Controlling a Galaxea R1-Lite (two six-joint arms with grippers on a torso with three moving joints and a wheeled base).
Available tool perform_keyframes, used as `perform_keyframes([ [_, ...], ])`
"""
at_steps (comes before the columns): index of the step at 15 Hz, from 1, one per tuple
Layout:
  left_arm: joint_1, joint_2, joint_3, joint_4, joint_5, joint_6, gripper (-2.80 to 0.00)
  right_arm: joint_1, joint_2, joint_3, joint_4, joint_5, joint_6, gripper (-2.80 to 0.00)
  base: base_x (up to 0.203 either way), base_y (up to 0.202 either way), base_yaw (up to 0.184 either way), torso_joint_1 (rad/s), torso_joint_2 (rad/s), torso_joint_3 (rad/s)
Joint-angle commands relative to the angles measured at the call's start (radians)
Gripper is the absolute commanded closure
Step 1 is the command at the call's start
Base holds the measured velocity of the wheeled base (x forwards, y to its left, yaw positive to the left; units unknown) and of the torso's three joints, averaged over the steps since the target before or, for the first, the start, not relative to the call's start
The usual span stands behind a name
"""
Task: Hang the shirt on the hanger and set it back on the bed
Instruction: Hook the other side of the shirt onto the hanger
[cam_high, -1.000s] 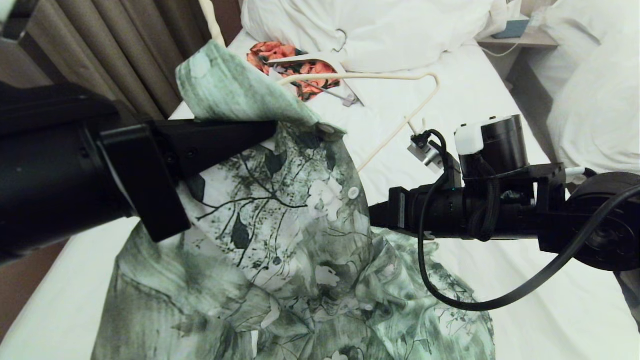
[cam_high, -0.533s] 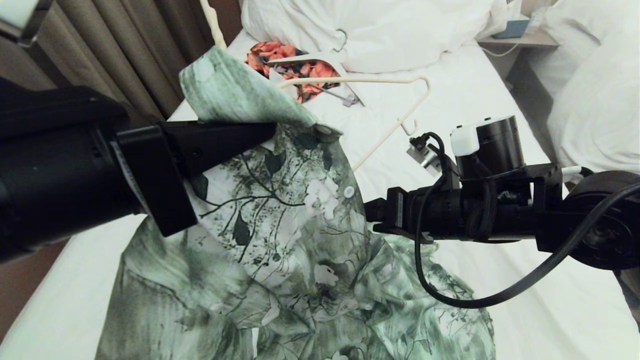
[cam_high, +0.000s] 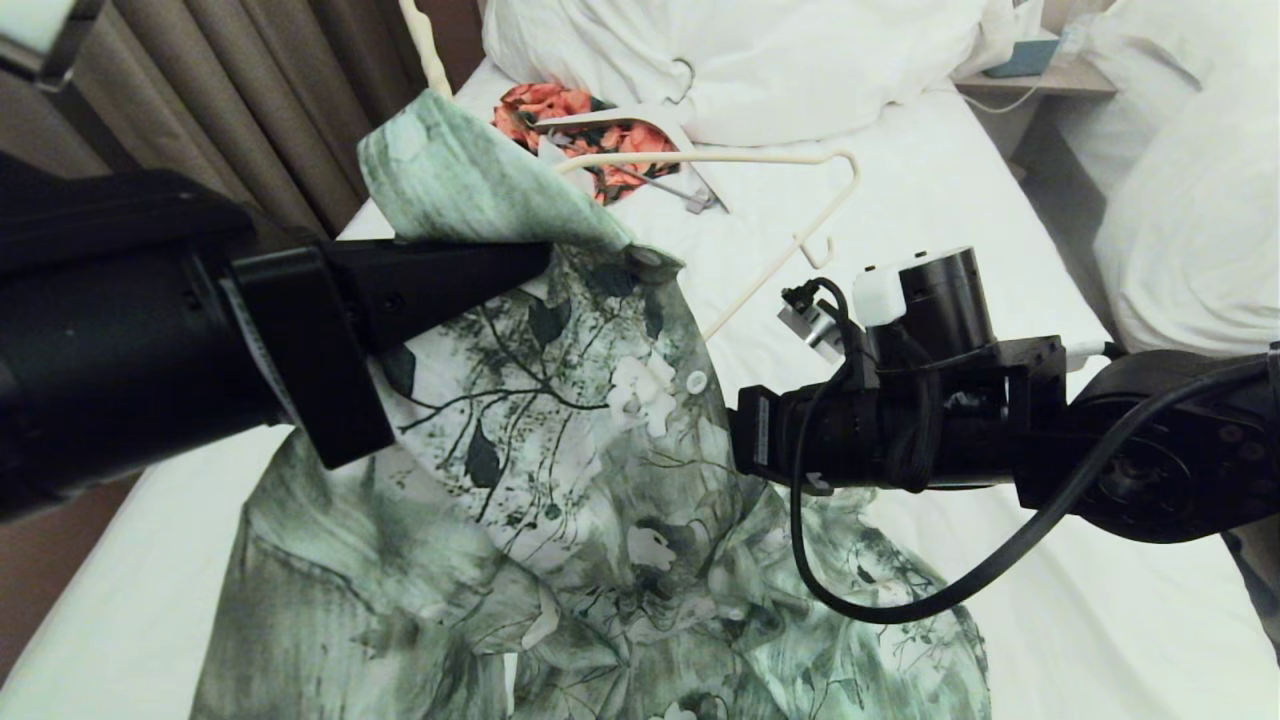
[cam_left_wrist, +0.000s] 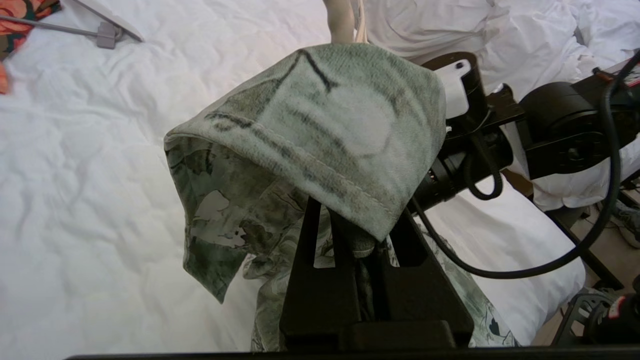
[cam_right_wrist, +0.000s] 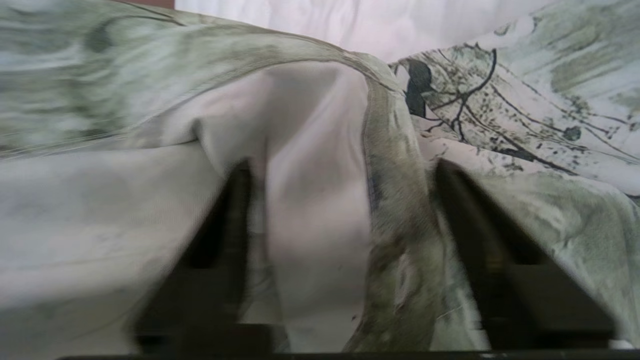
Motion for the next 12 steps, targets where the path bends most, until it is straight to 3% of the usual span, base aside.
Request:
perform_keyframes([
  [1, 0.0, 0.0, 0.0, -0.002, 0.002, 0.0, 0.0, 0.002, 0.01, -0.001, -0.001, 0.002, 0.002, 0.0, 0.0, 0.0, 0.0, 0.0, 0.0, 0.0],
  [7, 0.003, 0.002, 0.0, -0.002, 0.002, 0.0, 0.0, -0.013, 0.004, -0.001, 0.001, 0.0, 0.005, 0.0, 0.0, 0.0, 0.0, 0.0, 0.0, 0.0],
  [12, 0.034, 0.039, 0.002, -0.002, 0.0, -0.001, 0.0, -0.116, -0.046, 0.011, 0.018, 0.002, 0.061, 0.0, 0.0, 0.0, 0.0, 0.0, 0.0, 0.0],
])
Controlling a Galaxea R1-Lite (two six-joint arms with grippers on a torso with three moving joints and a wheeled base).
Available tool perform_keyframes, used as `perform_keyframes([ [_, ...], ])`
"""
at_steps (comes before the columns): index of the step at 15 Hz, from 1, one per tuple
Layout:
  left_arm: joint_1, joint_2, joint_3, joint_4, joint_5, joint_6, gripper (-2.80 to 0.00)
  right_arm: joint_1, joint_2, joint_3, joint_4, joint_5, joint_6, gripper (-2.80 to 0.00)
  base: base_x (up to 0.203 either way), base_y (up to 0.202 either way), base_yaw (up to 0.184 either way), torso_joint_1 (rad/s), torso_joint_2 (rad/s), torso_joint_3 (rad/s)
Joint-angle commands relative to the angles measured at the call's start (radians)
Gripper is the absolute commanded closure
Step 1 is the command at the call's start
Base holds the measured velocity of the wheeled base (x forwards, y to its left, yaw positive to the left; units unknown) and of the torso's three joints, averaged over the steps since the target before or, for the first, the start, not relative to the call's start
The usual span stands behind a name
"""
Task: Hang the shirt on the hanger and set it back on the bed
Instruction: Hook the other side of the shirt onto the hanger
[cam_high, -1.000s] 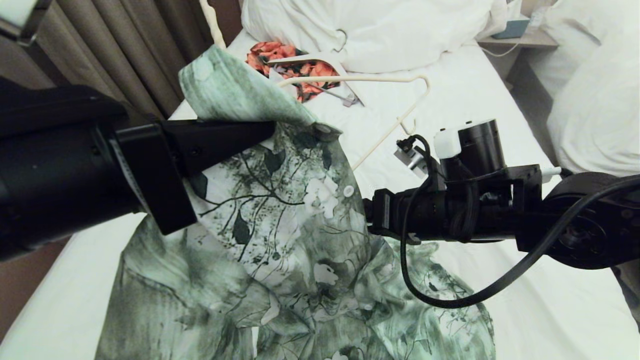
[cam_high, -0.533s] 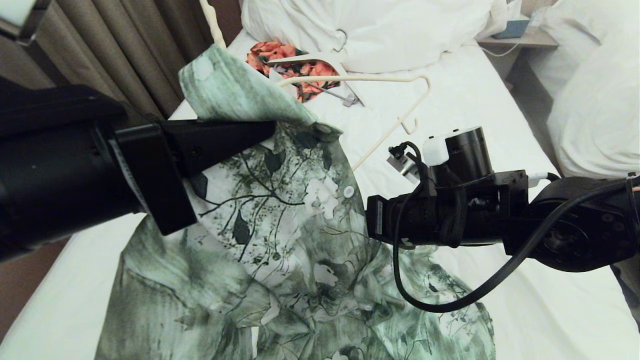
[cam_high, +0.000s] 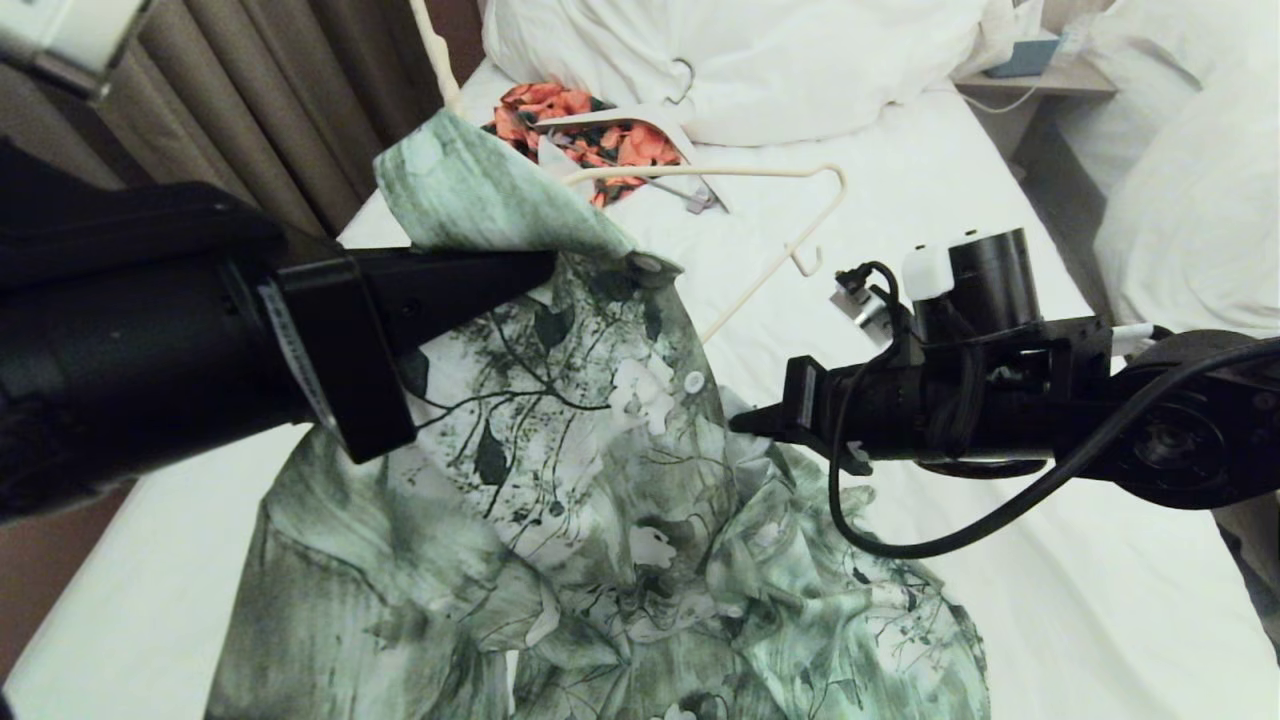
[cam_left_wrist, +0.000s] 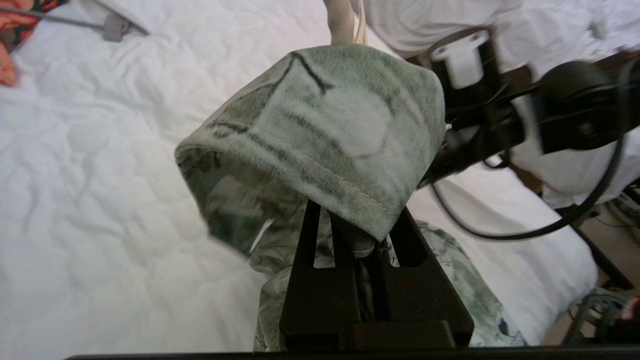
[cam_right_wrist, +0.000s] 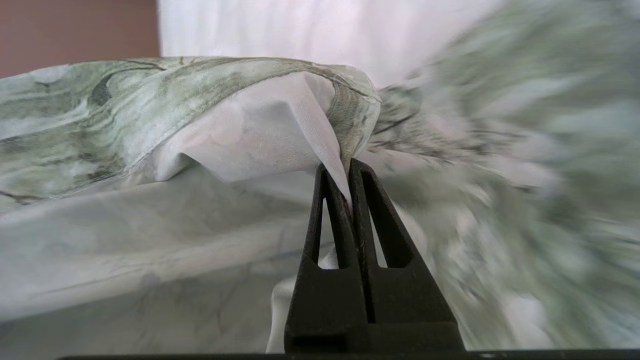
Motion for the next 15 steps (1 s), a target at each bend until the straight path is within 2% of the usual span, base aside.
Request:
perform_keyframes([
  [1, 0.014, 0.034, 0.0, -0.002, 0.001, -0.001, 0.0, -0.033, -0.023, 0.007, 0.013, 0.002, 0.005, 0.0, 0.0, 0.0, 0.0, 0.0, 0.0, 0.0],
  [5, 0.062, 0.098, -0.002, -0.048, 0.002, -0.011, 0.0, -0.102, -0.046, 0.02, 0.047, 0.002, 0.005, 0.0, 0.0, 0.0, 0.0, 0.0, 0.0, 0.0],
  [10, 0.064, 0.149, -0.013, -0.047, 0.008, -0.031, 0.0, -0.174, -0.047, 0.021, 0.045, 0.009, 0.008, 0.0, 0.0, 0.0, 0.0, 0.0, 0.0, 0.0],
  [15, 0.06, 0.142, -0.042, 0.061, 0.01, -0.033, 0.0, -0.246, -0.045, 0.01, 0.04, 0.01, 0.007, 0.0, 0.0, 0.0, 0.0, 0.0, 0.0, 0.0],
])
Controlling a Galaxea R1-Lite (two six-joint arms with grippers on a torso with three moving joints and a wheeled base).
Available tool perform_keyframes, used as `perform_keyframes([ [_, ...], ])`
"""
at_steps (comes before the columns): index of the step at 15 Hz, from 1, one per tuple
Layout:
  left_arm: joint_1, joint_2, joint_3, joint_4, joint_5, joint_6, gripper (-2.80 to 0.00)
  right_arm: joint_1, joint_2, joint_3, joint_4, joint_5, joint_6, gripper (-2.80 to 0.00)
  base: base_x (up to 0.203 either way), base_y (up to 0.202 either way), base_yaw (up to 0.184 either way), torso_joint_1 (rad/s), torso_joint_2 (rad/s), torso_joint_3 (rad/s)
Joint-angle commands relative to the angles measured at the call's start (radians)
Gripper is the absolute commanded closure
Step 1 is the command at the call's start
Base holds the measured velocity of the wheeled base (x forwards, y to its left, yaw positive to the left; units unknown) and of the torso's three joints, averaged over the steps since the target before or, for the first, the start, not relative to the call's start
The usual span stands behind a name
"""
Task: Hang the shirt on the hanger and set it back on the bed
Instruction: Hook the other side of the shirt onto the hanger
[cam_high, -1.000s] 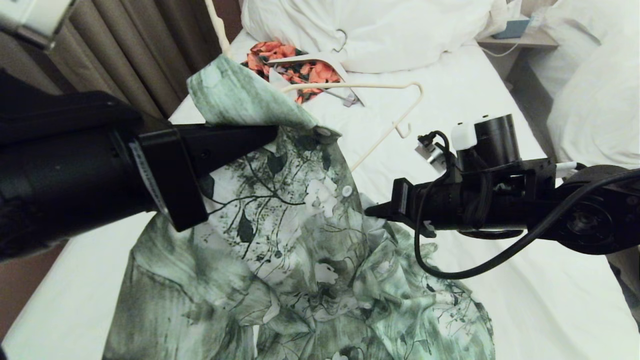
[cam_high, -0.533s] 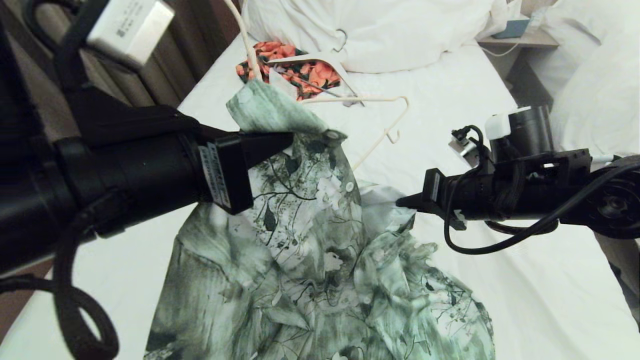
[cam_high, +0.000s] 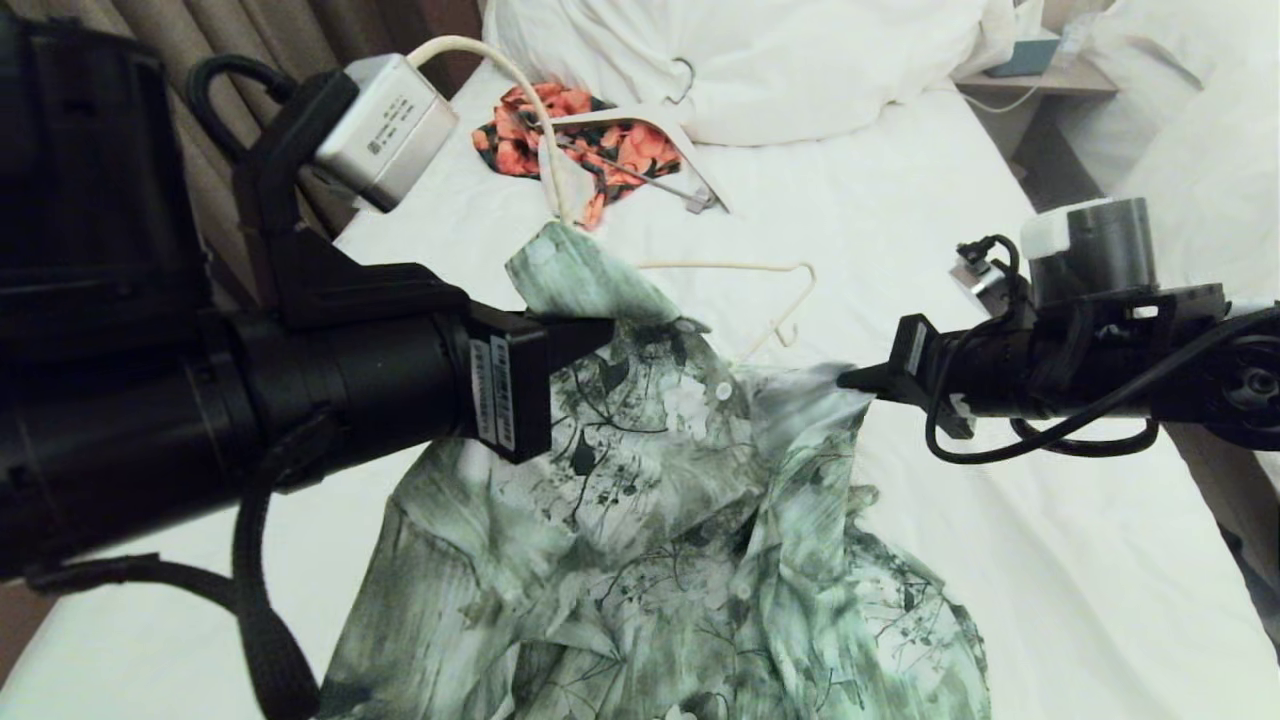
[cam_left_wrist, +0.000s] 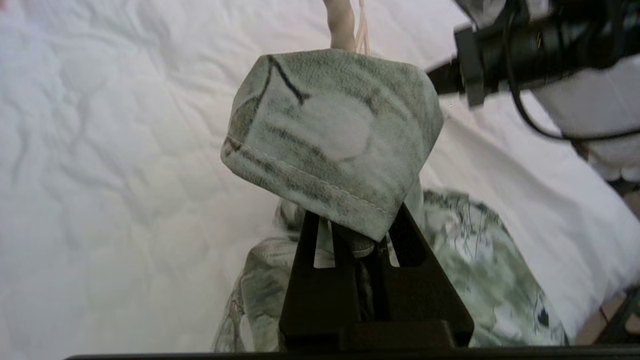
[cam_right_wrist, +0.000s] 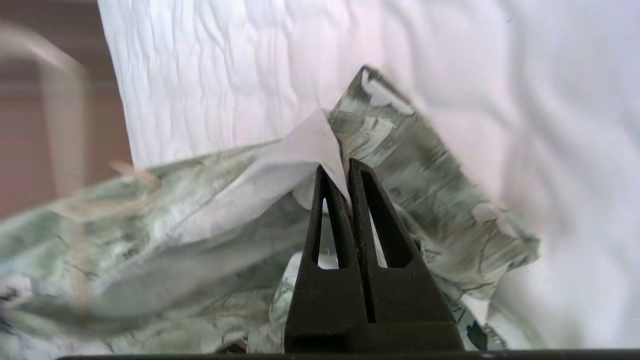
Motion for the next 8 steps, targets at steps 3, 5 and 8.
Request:
perform_keyframes([
  [3, -0.006, -0.001, -0.032, 0.131, 0.001, 0.0, 0.0, -0.037, 0.003, -0.017, -0.001, 0.002, 0.003, 0.0, 0.0, 0.0, 0.0, 0.0, 0.0, 0.0],
  [5, -0.017, -0.001, -0.039, 0.162, 0.001, 0.001, 0.0, -0.037, 0.003, -0.022, -0.002, 0.002, 0.003, 0.0, 0.0, 0.0, 0.0, 0.0, 0.0, 0.0],
  [8, -0.047, -0.005, -0.039, 0.165, 0.001, -0.004, 0.0, -0.037, 0.011, -0.031, -0.002, 0.0, -0.001, 0.0, 0.0, 0.0, 0.0, 0.0, 0.0, 0.0],
])
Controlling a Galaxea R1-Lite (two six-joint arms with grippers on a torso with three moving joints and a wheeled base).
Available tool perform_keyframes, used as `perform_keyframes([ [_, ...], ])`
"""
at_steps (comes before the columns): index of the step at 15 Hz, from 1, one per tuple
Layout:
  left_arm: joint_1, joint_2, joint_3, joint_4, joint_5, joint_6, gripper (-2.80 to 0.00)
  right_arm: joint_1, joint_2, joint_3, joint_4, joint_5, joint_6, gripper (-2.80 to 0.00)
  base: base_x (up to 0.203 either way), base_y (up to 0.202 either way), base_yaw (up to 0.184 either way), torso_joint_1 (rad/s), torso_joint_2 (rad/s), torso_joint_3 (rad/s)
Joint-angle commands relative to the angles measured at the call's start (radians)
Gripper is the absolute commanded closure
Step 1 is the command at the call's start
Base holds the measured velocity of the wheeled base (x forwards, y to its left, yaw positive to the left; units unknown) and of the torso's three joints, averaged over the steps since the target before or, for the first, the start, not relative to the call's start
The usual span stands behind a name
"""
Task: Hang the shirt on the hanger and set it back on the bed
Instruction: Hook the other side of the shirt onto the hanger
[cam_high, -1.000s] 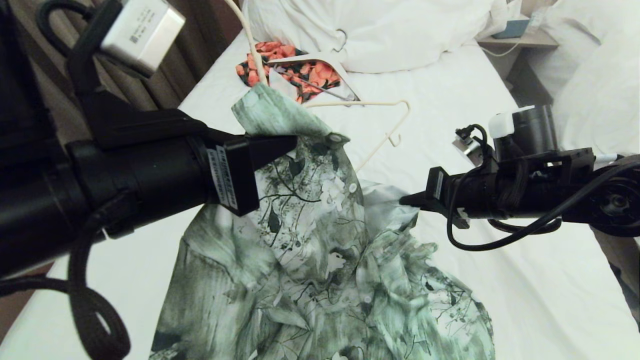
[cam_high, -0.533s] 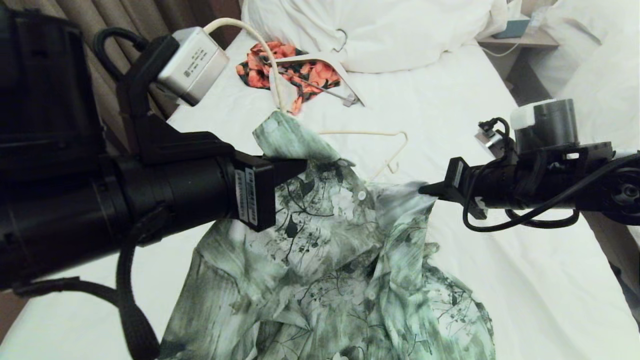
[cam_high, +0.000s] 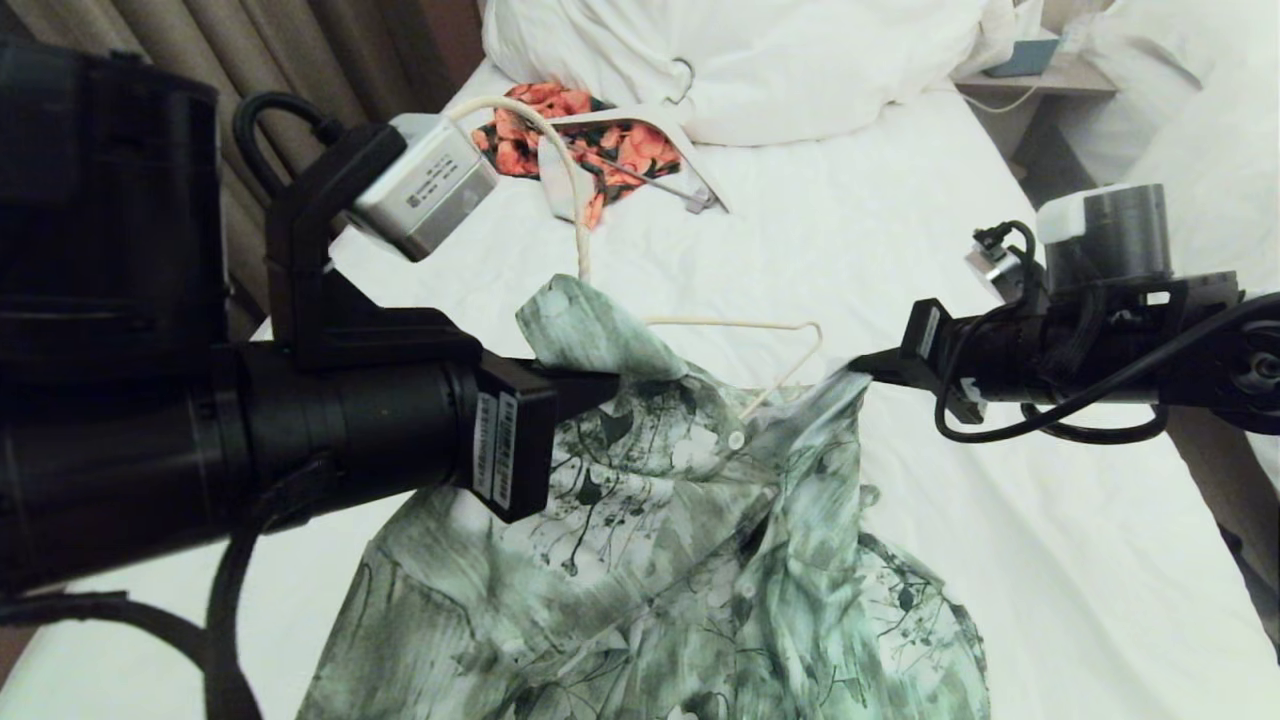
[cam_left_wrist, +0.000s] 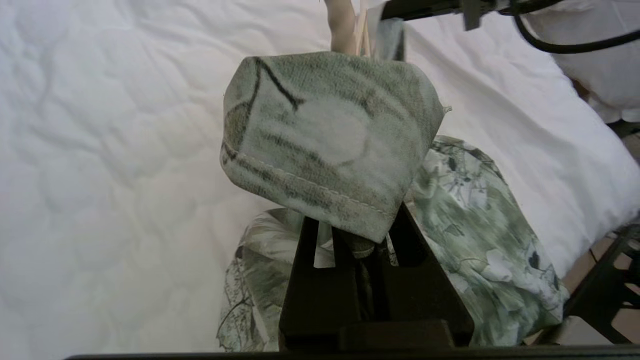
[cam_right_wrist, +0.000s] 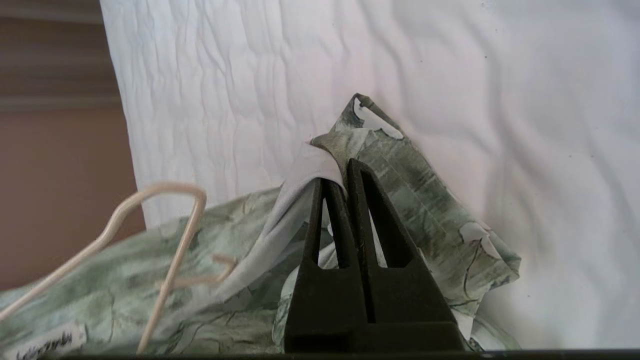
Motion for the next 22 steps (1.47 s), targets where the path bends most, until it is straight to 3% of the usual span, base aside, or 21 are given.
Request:
perform_keyframes([
  [1, -0.023, -0.008, -0.005, -0.004, 0.001, -0.027, 0.0, 0.002, 0.009, -0.003, 0.0, 0.001, 0.004, 0.0, 0.0, 0.0, 0.0, 0.0, 0.0, 0.0],
  [7, -0.05, -0.03, -0.05, -0.002, 0.0, -0.123, 0.0, 0.008, 0.03, -0.007, -0.003, 0.003, 0.005, 0.0, 0.0, 0.0, 0.0, 0.0, 0.0, 0.0],
  [22, -0.053, 0.065, -0.01, -0.007, 0.003, -0.116, 0.0, 0.0, -0.011, -0.026, 0.009, 0.004, 0.005, 0.0, 0.0, 0.0, 0.0, 0.0, 0.0, 0.0],
])
